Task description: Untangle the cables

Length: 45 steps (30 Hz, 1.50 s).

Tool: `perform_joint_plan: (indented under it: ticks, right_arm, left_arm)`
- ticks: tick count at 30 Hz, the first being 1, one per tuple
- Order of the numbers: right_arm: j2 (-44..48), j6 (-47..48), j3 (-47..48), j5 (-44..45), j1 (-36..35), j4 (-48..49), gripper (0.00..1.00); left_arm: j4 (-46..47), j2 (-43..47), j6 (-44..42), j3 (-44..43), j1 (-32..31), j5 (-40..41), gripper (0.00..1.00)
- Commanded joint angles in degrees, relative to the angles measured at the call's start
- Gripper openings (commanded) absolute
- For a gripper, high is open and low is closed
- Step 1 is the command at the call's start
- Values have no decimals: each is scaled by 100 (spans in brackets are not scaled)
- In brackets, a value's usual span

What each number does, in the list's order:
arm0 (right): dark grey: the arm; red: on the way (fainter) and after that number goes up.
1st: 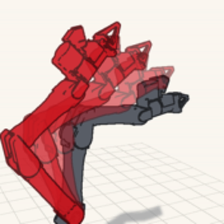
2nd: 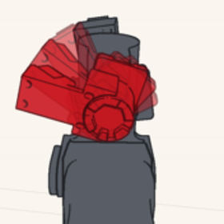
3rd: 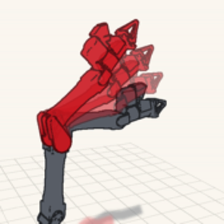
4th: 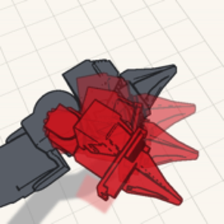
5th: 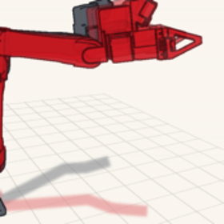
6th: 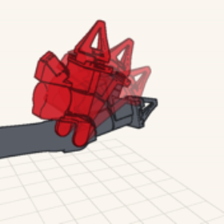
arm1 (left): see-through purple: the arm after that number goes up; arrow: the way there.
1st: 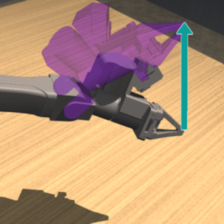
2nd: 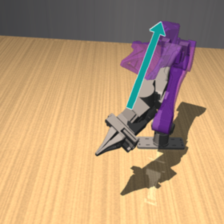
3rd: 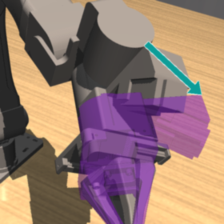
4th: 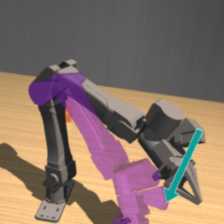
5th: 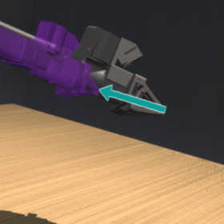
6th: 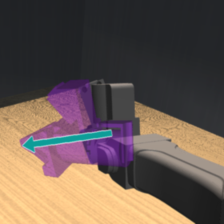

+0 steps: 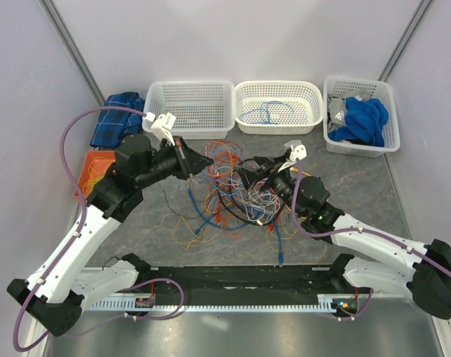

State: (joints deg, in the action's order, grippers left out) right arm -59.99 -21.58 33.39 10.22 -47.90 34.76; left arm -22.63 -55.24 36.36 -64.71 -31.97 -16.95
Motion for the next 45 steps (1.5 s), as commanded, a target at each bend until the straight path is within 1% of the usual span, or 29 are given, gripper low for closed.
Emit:
perform_joint_plan:
  ticks: [1, 2, 3, 4, 5, 6, 7, 8, 9, 10, 11, 12, 13, 14, 16, 17, 18, 20, 21, 23, 24, 26, 29, 32, 37, 38, 41, 45]
  right_arm:
    - [-101, -4, 361, -450, -9, 575, 77]
    - [-118, 5, 388, -581, -9, 584, 68]
    - [-110, -4, 440, -617, -9, 575, 56]
    - [-101, -65, 467, -600, -9, 558, 27]
    - [-75, -100, 493, -469, -18, 514, 15]
    - [-14, -109, 572, -407, -26, 392, 5]
    - [-4, -101, 651, -311, -9, 252, 0]
    - [4, -66, 739, -240, -18, 102, 0]
    - [-4, -22, 974, -66, -9, -239, 0]
    - [-13, 22, 1107, 58, -9, -433, 0]
    - [-39, 92, 1257, 216, -9, -644, 0]
    - [-135, 136, 1589, 557, -9, -1047, 0]
    - [-206, 180, 1792, 699, 17, -1268, 0]
    - [-267, 224, 1977, 805, 78, -1470, 0]
    - [-478, 216, 2513, 929, 210, -1928, 0]
    - [-557, 199, 2689, 955, 367, -2051, 0]
    - [-706, 138, 2986, 938, 473, -2235, 0]
    - [-882, 84, 3278, 850, 763, -2333, 0]
    - [-1066, 49, 3593, 833, 860, -2447, 0]
    - [-1426, 49, 3937, 841, 1149, -2588, 0]
    - [-1541, 40, 4278, 859, 1238, -2632, 0]
    - [-1839, -21, 4605, 842, 1545, -2650, 0]
    - [-2087, -83, 5238, 789, 1801, -2650, 0]
    - [-2551, -4, 6071, 841, 1898, -2624, 0]
    - [-3229, -39, 7101, 903, 2109, -2764, 0]
    - [-3465, 13, 7451, 912, 2170, -2843, 0]
    - [-3957, 101, 8040, 1087, 2293, -2984, 0]
    - [-4486, 102, 8570, 1289, 2504, -3072, 0]
  left_arm:
    - [110, 145, -226, 72, -11, -160, 2]
    - [110, 154, -234, 98, -11, -133, 2]
    - [119, 146, -235, 125, -11, -116, 2]
    - [110, 145, -235, 142, -11, -81, 2]
    - [101, 145, -226, 195, -11, 24, 2]
    - [75, 154, -208, 221, -11, 86, 2]
    - [57, 146, -199, 248, -11, 156, 2]
    - [14, 154, -191, 300, -11, 322, 6]
    - [-13, 163, -173, 327, -11, 420, 17]
    - [-48, 180, -147, 345, -11, 534, 48]
    - [-179, 224, -121, 362, -11, 805, 62]
    - [-267, 259, 28, 371, -3, 999, 88]
    - [-390, 303, 107, 380, -3, 1201, 97]
    - [-452, 338, 178, 406, -3, 1542, 100]
    - [-671, 453, 354, 406, -3, 1703, 100]
    - [-768, 488, 398, 389, -3, 2017, 100]
    - [-917, 549, 459, 397, -3, 2133, 100]
    - [-1015, 681, 521, 520, -3, 2458, 100]
    - [-1041, 742, 582, 590, -3, 2547, 100]
    - [-1033, 997, 635, 844, -3, 2687, 99]
    - [-1041, 1085, 679, 924, -3, 2714, 99]
    - [-1024, 1296, 706, 1152, -3, 2750, 99]
    - [-1015, 1542, 750, 1459, -3, 2741, 98]
    - [-1006, 1727, 785, 1741, -3, 2750, 97]
    - [-1015, 1877, 847, 2049, -3, 2680, 96]
    - [-1006, 1903, 873, 2093, -3, 2653, 96]
    - [-1015, 1982, 934, 2278, -3, 2574, 96]
    - [-1006, 2140, 987, 2489, -3, 2512, 95]
